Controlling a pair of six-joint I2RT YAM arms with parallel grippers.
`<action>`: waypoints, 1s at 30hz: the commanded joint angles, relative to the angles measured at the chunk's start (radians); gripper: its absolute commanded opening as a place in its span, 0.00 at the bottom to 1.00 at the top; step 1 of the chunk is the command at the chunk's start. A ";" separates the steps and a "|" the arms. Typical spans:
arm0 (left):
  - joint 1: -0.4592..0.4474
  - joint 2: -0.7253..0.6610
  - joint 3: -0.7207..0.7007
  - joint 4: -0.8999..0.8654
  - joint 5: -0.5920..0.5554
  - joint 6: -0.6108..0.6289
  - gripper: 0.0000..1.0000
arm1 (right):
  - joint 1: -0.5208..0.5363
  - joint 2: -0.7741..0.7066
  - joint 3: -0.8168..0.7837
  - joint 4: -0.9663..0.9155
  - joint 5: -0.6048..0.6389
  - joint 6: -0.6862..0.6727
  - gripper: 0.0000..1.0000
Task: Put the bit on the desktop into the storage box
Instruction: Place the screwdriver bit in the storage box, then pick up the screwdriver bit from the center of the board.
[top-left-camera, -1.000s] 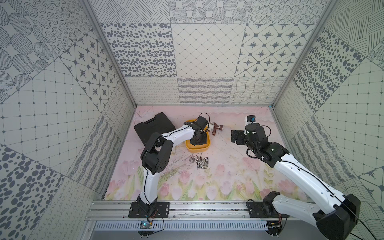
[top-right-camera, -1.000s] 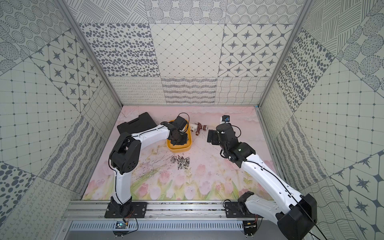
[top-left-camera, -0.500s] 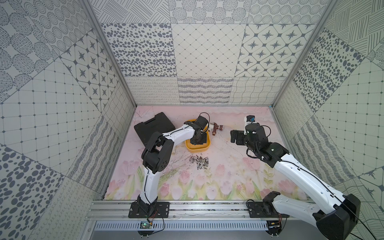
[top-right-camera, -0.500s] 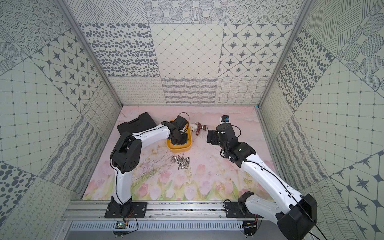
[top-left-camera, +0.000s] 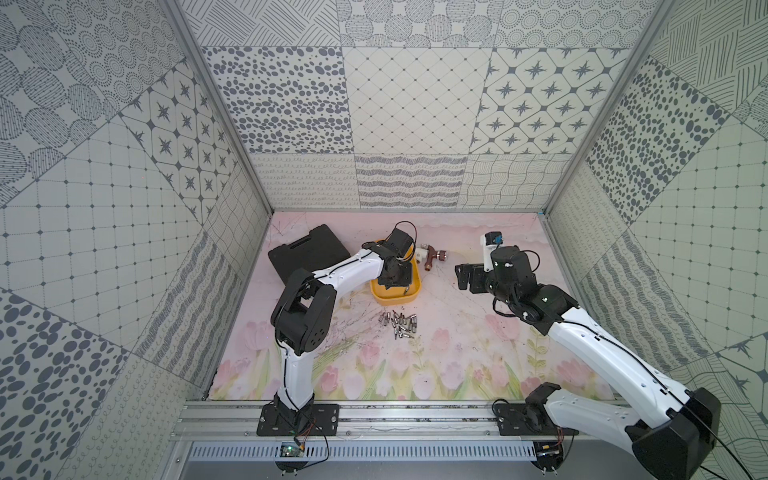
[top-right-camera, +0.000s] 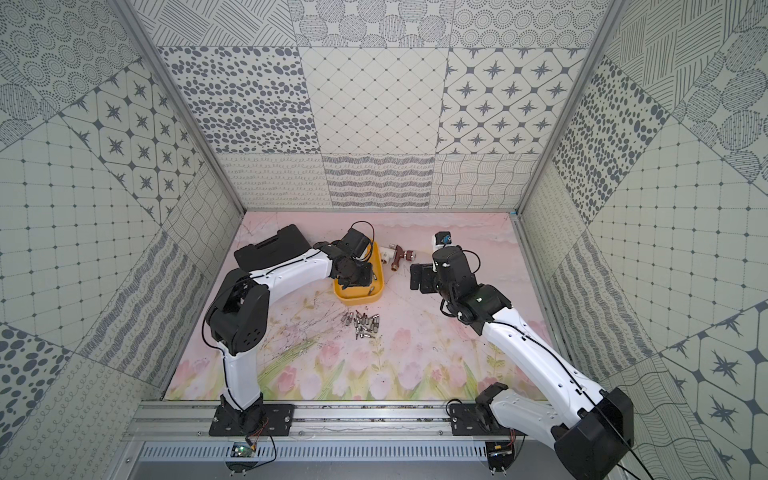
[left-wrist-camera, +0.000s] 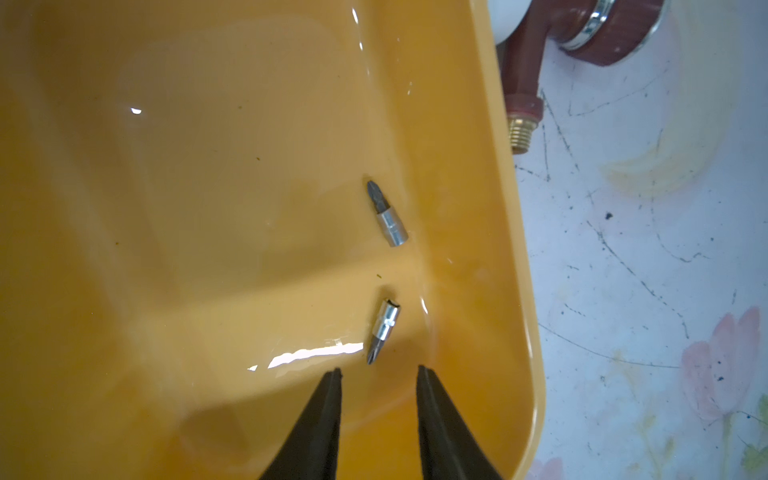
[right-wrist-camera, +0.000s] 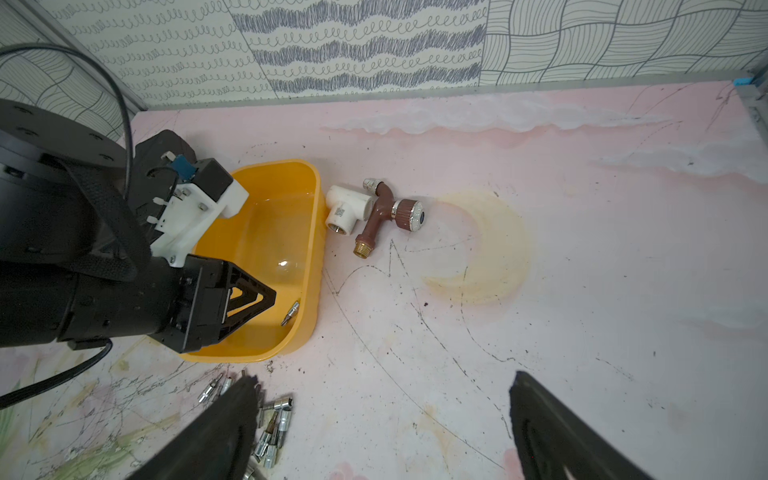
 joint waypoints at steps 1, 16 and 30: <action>0.018 -0.083 -0.047 0.037 0.024 0.007 0.42 | -0.003 0.010 0.022 0.036 -0.092 -0.052 0.97; 0.119 -0.412 -0.286 0.037 0.027 0.026 0.53 | 0.011 0.072 0.054 -0.020 -0.209 -0.082 0.95; 0.066 -0.677 -0.518 -0.136 -0.045 0.018 0.44 | 0.019 0.124 0.050 -0.026 -0.193 -0.086 0.94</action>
